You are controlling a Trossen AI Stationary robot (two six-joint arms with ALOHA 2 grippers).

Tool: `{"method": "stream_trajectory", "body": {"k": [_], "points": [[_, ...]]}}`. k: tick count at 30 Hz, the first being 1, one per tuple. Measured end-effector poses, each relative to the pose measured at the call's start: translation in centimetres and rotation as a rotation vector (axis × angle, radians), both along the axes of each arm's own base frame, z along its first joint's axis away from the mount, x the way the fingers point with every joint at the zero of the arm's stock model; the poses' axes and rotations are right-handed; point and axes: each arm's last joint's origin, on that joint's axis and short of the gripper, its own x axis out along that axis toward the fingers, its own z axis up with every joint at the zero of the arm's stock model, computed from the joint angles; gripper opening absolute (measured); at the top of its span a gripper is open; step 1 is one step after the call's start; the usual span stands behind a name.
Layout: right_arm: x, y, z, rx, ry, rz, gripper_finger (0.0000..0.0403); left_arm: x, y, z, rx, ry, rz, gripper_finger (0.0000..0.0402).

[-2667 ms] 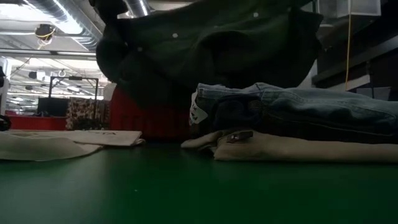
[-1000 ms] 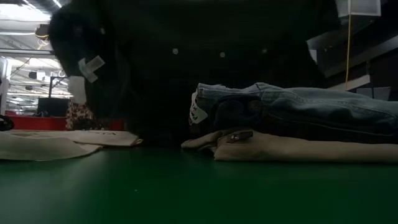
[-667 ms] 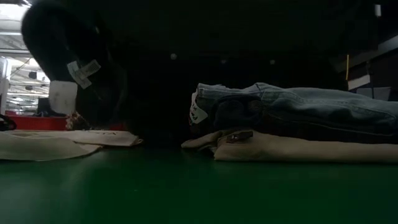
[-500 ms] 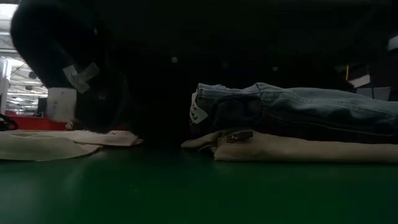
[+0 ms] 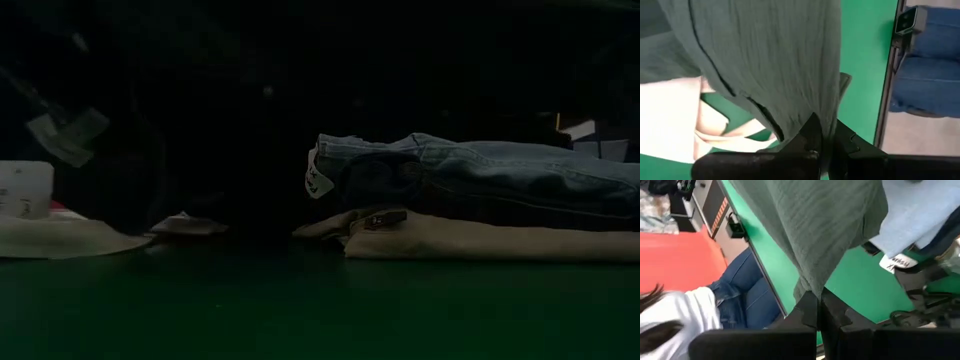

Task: Fold Laundry from Bin
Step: Fold the green shirt

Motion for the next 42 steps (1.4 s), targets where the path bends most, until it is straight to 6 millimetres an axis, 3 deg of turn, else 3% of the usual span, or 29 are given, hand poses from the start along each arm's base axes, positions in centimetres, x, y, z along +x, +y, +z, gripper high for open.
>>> {"method": "stream_trajectory", "body": {"k": [7, 17, 23, 37, 42], "points": [[0.5, -0.2, -1.8, 0.088, 0.033, 0.028, 0.0001, 0.3, -1.2, -0.8, -0.032, 0.037, 0.047, 0.0], [1.1, -0.3, -4.7, 0.225, 0.092, 0.057, 0.0001, 3.2, -4.3, -4.4, -0.113, 0.168, -0.011, 0.0], [1.2, -0.4, -5.9, 0.253, 0.13, 0.055, 0.0001, 4.2, -5.2, -5.9, -0.103, 0.183, -0.01, 0.0], [1.3, -0.4, -7.5, 0.309, 0.175, 0.055, 0.0001, 5.9, -6.7, -8.9, -0.089, 0.223, -0.009, 0.0], [1.3, -0.4, -7.4, 0.309, 0.176, 0.052, 0.001, 5.9, -6.8, -9.2, -0.111, 0.246, 0.041, 0.0024]]}}
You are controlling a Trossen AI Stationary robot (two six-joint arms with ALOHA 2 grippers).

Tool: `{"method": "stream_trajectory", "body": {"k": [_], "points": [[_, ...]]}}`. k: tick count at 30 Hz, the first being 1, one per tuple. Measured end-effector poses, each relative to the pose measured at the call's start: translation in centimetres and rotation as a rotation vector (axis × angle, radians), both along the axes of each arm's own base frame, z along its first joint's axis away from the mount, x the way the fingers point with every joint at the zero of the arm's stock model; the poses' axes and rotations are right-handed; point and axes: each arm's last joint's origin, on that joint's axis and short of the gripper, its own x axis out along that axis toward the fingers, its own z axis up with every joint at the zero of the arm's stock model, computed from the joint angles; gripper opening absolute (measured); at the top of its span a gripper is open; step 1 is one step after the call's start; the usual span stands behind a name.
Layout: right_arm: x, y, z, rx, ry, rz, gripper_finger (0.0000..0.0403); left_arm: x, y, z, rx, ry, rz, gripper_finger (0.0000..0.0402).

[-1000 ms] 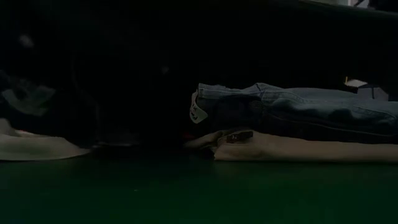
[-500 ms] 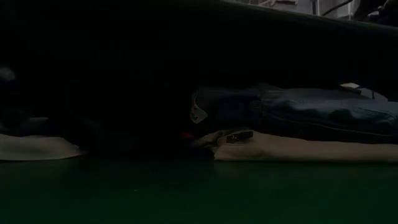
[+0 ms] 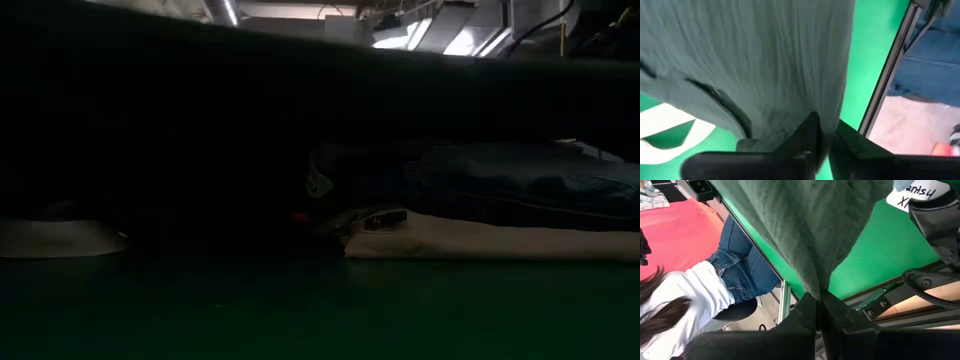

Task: Fold Laundry from Bin
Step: Fold the green shirt

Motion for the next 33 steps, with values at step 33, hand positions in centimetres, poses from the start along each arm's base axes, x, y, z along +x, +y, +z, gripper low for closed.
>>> {"method": "stream_trajectory", "body": {"k": [33], "points": [[2.2, -1.4, 0.9, -0.159, -0.28, 0.016, 0.0151, 6.6, 12.1, 0.0, 0.271, -0.117, 0.044, 0.0138]]}}
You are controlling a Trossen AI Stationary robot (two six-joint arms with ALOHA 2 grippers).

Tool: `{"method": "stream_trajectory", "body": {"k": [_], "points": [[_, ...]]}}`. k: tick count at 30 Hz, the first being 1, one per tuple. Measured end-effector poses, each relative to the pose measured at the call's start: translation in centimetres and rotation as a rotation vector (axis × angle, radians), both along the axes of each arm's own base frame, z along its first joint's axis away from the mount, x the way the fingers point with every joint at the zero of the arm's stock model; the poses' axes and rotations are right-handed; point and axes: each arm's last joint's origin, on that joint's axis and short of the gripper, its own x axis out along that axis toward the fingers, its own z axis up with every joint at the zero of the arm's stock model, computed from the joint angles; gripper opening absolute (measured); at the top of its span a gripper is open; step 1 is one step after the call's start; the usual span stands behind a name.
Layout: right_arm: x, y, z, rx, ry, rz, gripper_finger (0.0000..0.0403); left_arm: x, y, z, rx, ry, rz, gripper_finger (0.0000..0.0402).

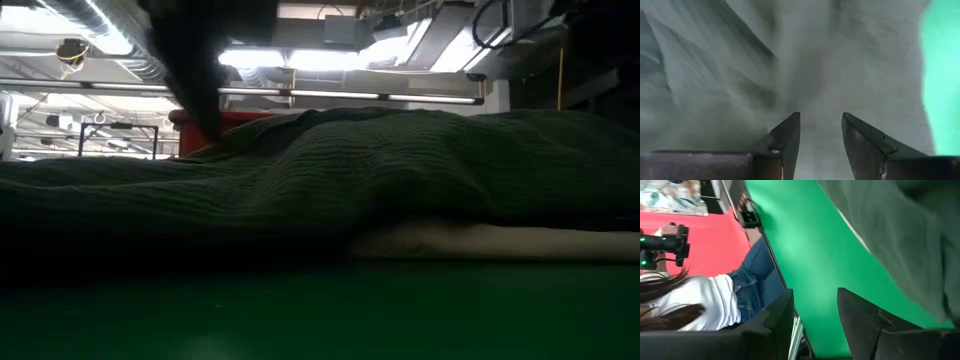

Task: Fold Laundry from Bin
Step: Fold the green shirt

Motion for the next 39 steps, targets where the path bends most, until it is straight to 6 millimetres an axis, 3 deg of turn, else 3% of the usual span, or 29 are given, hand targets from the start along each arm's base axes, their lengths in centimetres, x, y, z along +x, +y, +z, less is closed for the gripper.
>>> {"method": "stream_trajectory", "body": {"k": [10, 15, 21, 28, 39], "points": [[2.1, -1.9, 1.8, -0.382, -0.262, -0.032, 0.0152, 2.0, 9.3, 1.7, 0.028, -0.01, -0.102, 0.0138], [2.8, -2.7, 2.1, -0.517, -0.25, -0.108, 0.0152, 0.9, 14.0, 1.4, 0.027, 0.076, -0.088, 0.0138], [3.1, -3.0, 1.7, -0.558, -0.221, -0.06, 0.0152, -1.3, 18.9, -0.6, 0.015, 0.149, 0.0, 0.0138], [3.6, -3.3, 1.4, -0.555, -0.202, -0.044, 0.0152, -3.4, 21.1, -4.1, 0.021, 0.196, 0.097, 0.0138], [4.4, -3.9, 0.8, -0.54, -0.162, -0.02, 0.0152, -4.6, 21.2, -7.1, 0.026, 0.175, 0.111, 0.0138]]}}
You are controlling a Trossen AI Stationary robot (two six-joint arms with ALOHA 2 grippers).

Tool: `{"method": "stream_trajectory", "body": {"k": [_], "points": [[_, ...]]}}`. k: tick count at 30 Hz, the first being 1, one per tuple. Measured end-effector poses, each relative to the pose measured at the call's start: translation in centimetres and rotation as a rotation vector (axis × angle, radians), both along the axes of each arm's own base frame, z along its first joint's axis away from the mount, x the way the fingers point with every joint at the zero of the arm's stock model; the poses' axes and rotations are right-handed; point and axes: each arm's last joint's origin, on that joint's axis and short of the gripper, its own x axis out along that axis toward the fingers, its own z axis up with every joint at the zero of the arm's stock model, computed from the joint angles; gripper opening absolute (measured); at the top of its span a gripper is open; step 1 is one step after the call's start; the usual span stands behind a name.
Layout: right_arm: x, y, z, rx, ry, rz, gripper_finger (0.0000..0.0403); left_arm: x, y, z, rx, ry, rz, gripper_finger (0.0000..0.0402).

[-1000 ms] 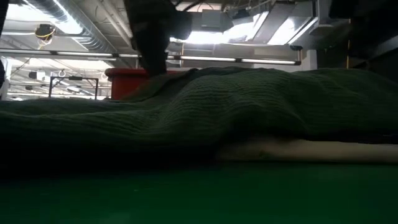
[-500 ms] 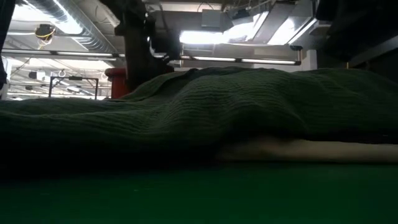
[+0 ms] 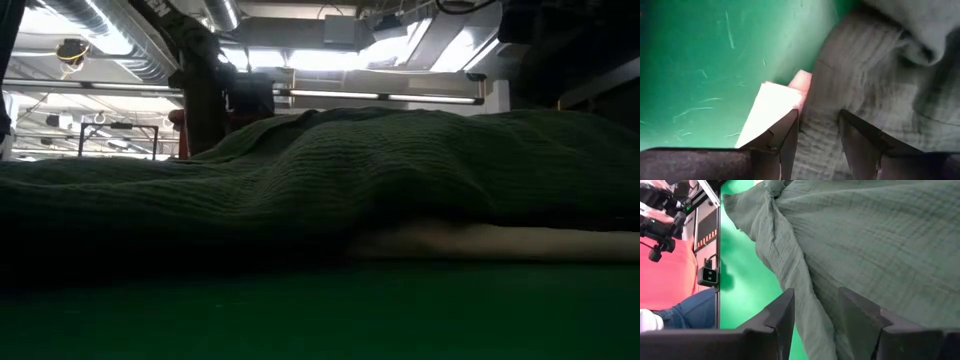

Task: Fold Laundry from Bin
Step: Fold the green shirt

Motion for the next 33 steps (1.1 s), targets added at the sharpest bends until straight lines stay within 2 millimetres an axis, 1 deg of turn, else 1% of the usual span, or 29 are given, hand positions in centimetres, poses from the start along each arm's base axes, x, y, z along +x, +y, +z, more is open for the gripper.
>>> {"method": "stream_trajectory", "body": {"k": [4, 7, 10, 14, 15, 19, 23, 28, 33], "points": [[0.2, -0.2, -0.2, -0.017, 0.013, 0.015, 0.0152, -0.4, -0.2, -0.7, -0.003, 0.006, 0.0, 0.0138], [0.3, -0.3, -0.3, -0.025, 0.024, 0.008, 0.0152, -0.4, -0.3, -0.8, -0.004, 0.009, -0.003, 0.0126], [0.3, -0.3, -0.2, -0.028, 0.02, 0.007, 0.0152, -0.3, -0.3, -0.8, 0.001, 0.001, -0.004, 0.0092], [0.3, -0.3, -0.2, -0.03, 0.018, 0.007, 0.0152, -0.3, -0.3, -0.7, 0.001, -0.002, -0.003, 0.0023], [0.3, -0.3, -0.2, -0.03, 0.018, 0.007, 0.0152, -0.3, -0.3, -0.7, 0.001, -0.002, 0.0, 0.0013], [0.3, -0.3, -0.2, -0.03, 0.018, 0.006, 0.0152, -0.3, -0.2, -0.6, -0.001, 0.0, 0.004, 0.001], [0.4, -0.4, -0.1, -0.042, 0.002, 0.006, 0.0152, 0.3, 0.0, 0.7, -0.005, 0.009, 0.004, 0.0004], [0.8, -0.6, 0.4, -0.082, -0.055, 0.005, 0.0152, 1.3, 0.2, 3.6, 0.007, 0.024, -0.028, 0.0003], [1.1, -0.8, 0.7, -0.11, -0.095, 0.004, 0.0152, 2.3, -0.6, 6.8, 0.071, 0.071, -0.07, 0.0002]]}}
